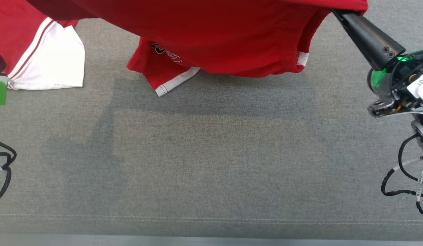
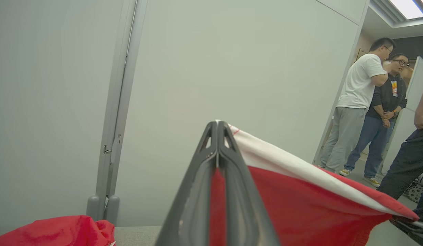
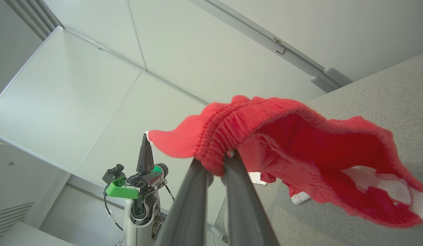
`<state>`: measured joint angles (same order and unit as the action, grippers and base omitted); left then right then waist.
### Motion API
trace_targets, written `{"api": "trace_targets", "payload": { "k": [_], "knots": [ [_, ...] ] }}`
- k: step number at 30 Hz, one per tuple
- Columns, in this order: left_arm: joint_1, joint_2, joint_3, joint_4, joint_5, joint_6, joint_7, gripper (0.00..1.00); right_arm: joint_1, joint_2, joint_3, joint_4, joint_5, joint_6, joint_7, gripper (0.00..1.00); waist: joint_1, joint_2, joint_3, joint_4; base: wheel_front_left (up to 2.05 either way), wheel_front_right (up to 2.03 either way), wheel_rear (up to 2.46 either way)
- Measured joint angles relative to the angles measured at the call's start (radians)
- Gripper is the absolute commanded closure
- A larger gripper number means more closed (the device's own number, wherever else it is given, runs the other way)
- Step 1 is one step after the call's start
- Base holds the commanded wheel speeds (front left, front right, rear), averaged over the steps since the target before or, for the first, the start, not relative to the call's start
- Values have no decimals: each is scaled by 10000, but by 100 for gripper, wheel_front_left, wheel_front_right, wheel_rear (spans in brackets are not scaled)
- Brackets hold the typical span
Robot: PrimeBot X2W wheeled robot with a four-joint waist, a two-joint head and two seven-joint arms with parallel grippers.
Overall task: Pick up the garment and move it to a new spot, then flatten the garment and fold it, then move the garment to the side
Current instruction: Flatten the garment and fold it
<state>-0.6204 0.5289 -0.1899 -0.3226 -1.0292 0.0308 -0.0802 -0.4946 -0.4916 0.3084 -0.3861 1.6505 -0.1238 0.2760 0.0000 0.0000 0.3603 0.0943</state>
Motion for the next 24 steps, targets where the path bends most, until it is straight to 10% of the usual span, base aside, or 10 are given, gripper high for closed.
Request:
{"api": "trace_targets", "payload": {
  "k": [24],
  "knots": [
    [2681,803,384,-1827,117,583,543,100,2986,251,410,-2619,773,500,144,100,0,0,-2350,291,0,0,0]
  ]
}}
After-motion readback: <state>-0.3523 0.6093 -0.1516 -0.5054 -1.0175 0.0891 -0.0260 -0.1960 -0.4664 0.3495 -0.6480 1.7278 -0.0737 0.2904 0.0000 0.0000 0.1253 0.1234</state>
